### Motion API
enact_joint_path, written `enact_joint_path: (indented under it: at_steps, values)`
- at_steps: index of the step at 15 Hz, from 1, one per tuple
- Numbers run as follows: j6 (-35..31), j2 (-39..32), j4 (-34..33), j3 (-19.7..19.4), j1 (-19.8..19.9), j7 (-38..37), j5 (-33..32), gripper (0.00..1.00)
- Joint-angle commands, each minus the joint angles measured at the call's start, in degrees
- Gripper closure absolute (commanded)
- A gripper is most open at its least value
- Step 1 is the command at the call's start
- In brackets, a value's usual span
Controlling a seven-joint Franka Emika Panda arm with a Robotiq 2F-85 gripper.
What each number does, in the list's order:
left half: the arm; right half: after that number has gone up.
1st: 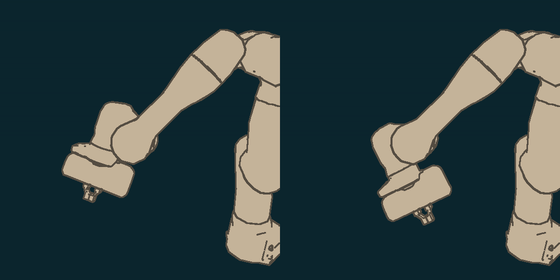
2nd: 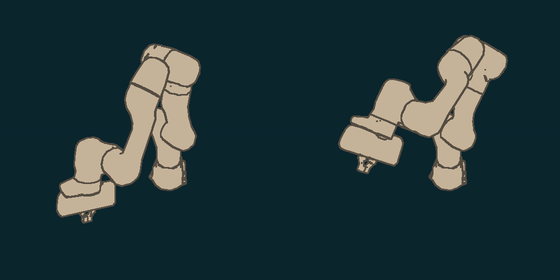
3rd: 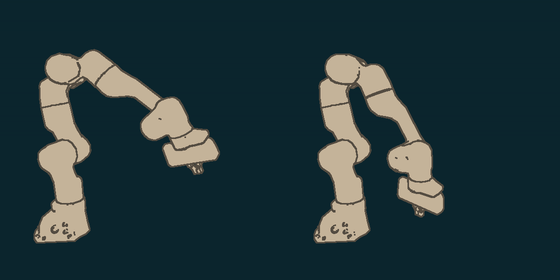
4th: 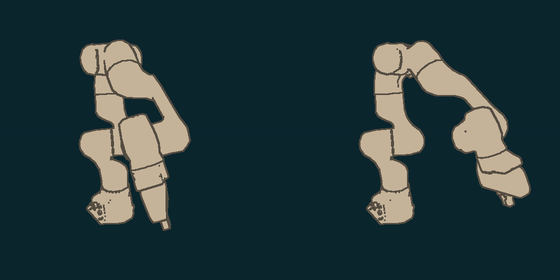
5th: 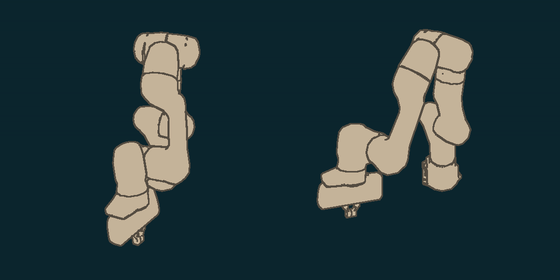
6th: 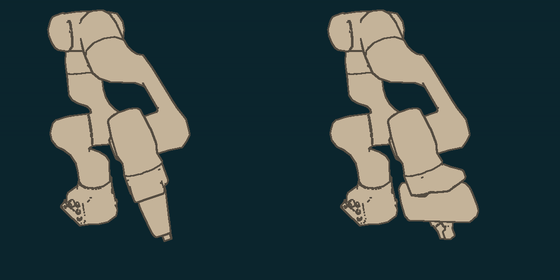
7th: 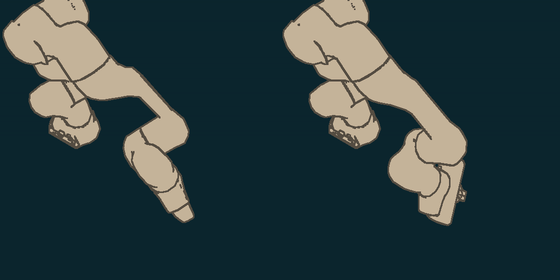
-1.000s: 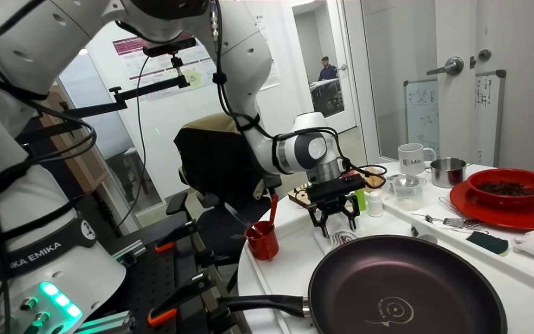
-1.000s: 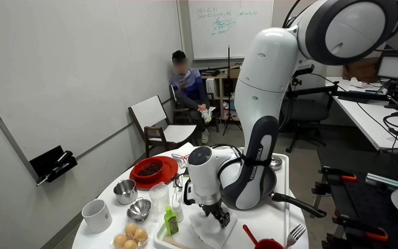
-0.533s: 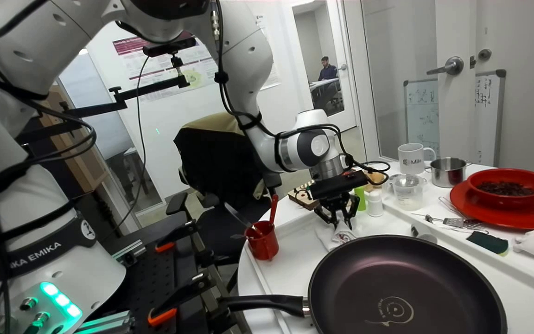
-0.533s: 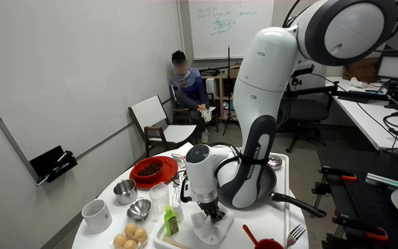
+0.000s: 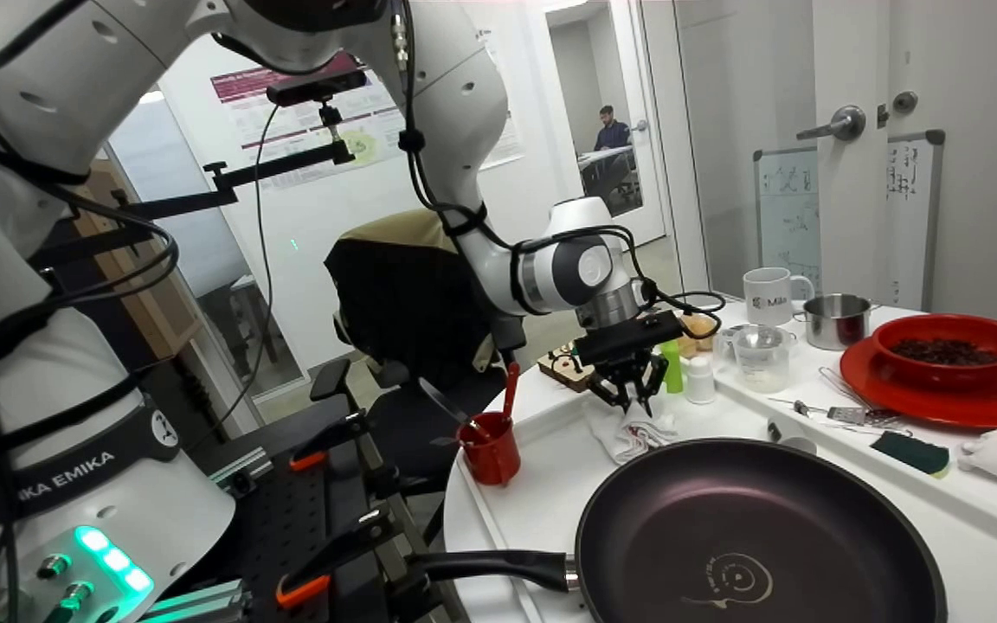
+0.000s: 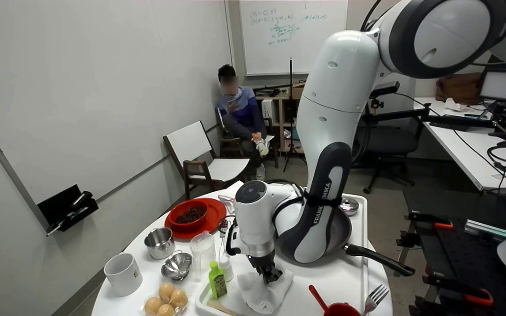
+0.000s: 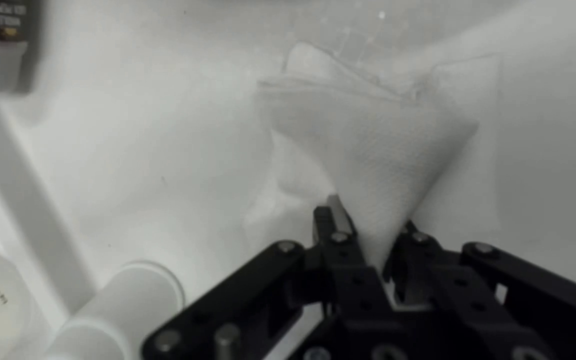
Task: Use the white towel to wipe the pan
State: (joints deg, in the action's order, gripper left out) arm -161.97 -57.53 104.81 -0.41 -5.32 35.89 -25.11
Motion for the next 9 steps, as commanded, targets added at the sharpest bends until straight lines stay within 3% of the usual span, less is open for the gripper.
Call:
enact_joint_path:
  at_steps: [1, 9]
  values:
    - [-1.29, 6.02, 5.71, 5.22, 4.91, 1.85, 0.37, 0.92]
    - [-6.71, 18.40, 16.45, 6.03, 9.20, -1.24, 1.41, 0.92]
